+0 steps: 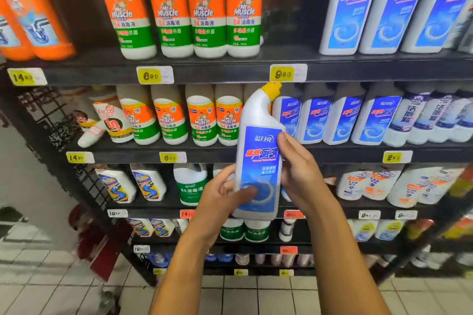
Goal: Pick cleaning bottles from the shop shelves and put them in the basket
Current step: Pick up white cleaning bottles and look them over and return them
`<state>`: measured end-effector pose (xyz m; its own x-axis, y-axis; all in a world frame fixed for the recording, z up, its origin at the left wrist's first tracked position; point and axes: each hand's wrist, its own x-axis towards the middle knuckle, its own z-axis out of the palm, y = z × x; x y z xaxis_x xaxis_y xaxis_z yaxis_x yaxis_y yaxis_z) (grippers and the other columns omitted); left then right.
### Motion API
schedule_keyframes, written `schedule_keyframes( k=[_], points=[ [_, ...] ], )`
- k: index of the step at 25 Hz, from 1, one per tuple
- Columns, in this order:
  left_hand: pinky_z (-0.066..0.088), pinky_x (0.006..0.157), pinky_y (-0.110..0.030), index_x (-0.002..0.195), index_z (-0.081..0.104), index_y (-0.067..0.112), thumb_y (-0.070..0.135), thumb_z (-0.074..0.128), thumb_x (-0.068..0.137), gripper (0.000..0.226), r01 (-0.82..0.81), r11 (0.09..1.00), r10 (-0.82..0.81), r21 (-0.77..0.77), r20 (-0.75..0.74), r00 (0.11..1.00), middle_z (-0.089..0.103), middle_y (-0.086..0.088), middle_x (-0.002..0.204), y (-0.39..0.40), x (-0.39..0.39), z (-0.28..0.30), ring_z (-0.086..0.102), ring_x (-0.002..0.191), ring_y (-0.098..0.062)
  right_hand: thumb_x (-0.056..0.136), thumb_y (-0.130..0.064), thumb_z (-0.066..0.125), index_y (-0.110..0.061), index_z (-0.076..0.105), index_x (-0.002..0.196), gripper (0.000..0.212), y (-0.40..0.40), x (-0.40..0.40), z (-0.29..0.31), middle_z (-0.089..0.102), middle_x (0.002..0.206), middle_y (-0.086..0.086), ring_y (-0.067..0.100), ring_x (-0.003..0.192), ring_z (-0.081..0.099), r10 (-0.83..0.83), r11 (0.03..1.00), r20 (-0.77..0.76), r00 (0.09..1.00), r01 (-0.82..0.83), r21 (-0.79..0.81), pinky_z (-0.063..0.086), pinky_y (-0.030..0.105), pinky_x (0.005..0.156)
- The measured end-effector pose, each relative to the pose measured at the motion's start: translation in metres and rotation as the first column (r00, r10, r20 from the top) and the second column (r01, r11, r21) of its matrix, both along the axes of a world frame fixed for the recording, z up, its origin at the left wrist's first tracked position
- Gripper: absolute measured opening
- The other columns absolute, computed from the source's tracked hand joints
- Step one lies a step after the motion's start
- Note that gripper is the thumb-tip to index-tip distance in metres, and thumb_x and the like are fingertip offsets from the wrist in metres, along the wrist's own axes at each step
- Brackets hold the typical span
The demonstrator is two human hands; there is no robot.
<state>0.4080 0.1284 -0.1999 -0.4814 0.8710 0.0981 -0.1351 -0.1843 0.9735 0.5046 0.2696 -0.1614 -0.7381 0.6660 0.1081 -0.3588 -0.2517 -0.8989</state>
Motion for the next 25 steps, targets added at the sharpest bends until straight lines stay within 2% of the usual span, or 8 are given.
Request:
schedule_keyframes(
  k=[5, 8, 11, 14, 17, 19, 23, 25],
  points=[
    [0.059, 0.074, -0.037, 0.122, 0.063, 0.027, 0.034, 0.079, 0.077, 0.048, 0.068, 0.998, -0.068, 0.002, 0.030, 0.997, 0.073, -0.011, 0.116, -0.019, -0.008, -0.001, 0.071, 0.104, -0.034, 0.084, -0.050, 0.064, -0.024, 0.073, 0.104, 0.033, -0.026, -0.005, 0.002, 0.075, 0.110, 0.009, 0.023, 0.101, 0.072, -0.088, 0.992, 0.065, 0.994, 0.082, 0.092, 0.058, 0.041, 0.088],
    [0.059, 0.074, -0.038, 0.125, 0.062, 0.024, 0.035, 0.079, 0.078, 0.052, 0.093, 0.996, -0.094, 0.009, 0.046, 0.995, 0.071, -0.013, 0.118, -0.032, -0.019, -0.001, 0.069, 0.106, -0.036, 0.083, -0.047, 0.064, -0.023, 0.071, 0.107, 0.035, -0.042, -0.008, 0.004, 0.075, 0.112, 0.008, 0.023, 0.103, 0.072, -0.089, 0.995, 0.059, 0.994, 0.086, 0.040, 0.061, 0.035, 0.081],
    [0.058, 0.083, -0.047, 0.126, 0.060, 0.021, 0.036, 0.078, 0.078, 0.053, 0.138, 0.990, -0.140, 0.020, 0.075, 0.987, 0.070, -0.014, 0.121, -0.043, -0.026, -0.002, 0.068, 0.108, -0.037, 0.086, -0.044, 0.062, -0.012, 0.064, 0.123, 0.049, -0.055, -0.009, 0.002, 0.072, 0.119, 0.012, 0.027, 0.112, 0.068, -0.062, 0.997, 0.047, 0.997, 0.064, -0.040, 0.059, 0.039, 0.089],
    [0.057, 0.084, -0.043, 0.124, 0.061, 0.018, 0.035, 0.078, 0.078, 0.052, 0.215, 0.976, -0.217, 0.032, 0.102, 0.971, 0.068, -0.015, 0.124, -0.052, -0.028, -0.003, 0.068, 0.109, -0.034, 0.088, -0.045, 0.059, -0.011, 0.060, 0.131, 0.055, -0.067, -0.011, 0.001, 0.070, 0.123, 0.015, 0.030, 0.114, 0.067, -0.058, 0.987, 0.025, 0.998, 0.061, -0.150, 0.057, 0.043, 0.091],
    [0.057, 0.082, -0.036, 0.126, 0.061, 0.014, 0.033, 0.080, 0.076, 0.056, 0.288, 0.956, -0.294, 0.061, 0.152, 0.943, 0.068, -0.015, 0.125, -0.057, -0.027, -0.005, 0.068, 0.107, -0.029, 0.089, -0.048, 0.055, -0.022, 0.075, 0.114, 0.040, -0.074, -0.009, 0.003, 0.074, 0.114, 0.011, 0.024, 0.103, 0.072, -0.027, 0.975, -0.067, 0.997, 0.011, -0.223, 0.059, 0.037, 0.079],
    [0.056, 0.084, -0.034, 0.126, 0.063, 0.012, 0.035, 0.080, 0.076, 0.058, 0.330, 0.938, -0.344, 0.101, 0.193, 0.919, 0.068, -0.014, 0.124, -0.060, -0.025, -0.009, 0.067, 0.107, -0.027, 0.091, -0.046, 0.052, -0.025, 0.078, 0.106, 0.037, -0.078, -0.006, 0.002, 0.075, 0.112, 0.009, 0.023, 0.102, 0.072, -0.019, 0.972, -0.114, 0.993, -0.008, -0.235, 0.059, 0.037, 0.078],
    [0.057, 0.087, -0.037, 0.117, 0.071, 0.010, 0.037, 0.089, 0.065, 0.062, 0.362, 0.916, -0.400, 0.171, 0.378, 0.835, 0.072, -0.010, 0.114, -0.057, -0.014, -0.014, 0.070, 0.101, -0.023, 0.089, -0.050, 0.053, -0.011, 0.069, 0.124, 0.055, -0.085, -0.004, 0.004, 0.067, 0.124, 0.021, 0.035, 0.110, 0.066, 0.090, 0.963, -0.080, 0.993, -0.107, -0.246, 0.056, 0.046, 0.092],
    [0.057, 0.088, -0.038, 0.115, 0.073, 0.011, 0.039, 0.084, 0.069, 0.055, 0.359, 0.922, -0.388, 0.148, 0.357, 0.850, 0.072, -0.010, 0.113, -0.051, -0.011, -0.009, 0.070, 0.100, -0.023, 0.083, -0.053, 0.056, -0.009, 0.066, 0.127, 0.063, -0.083, -0.005, 0.013, 0.067, 0.118, 0.024, 0.035, 0.105, 0.066, 0.038, 0.980, -0.005, 0.999, -0.039, -0.193, 0.053, 0.047, 0.092]
  ],
)
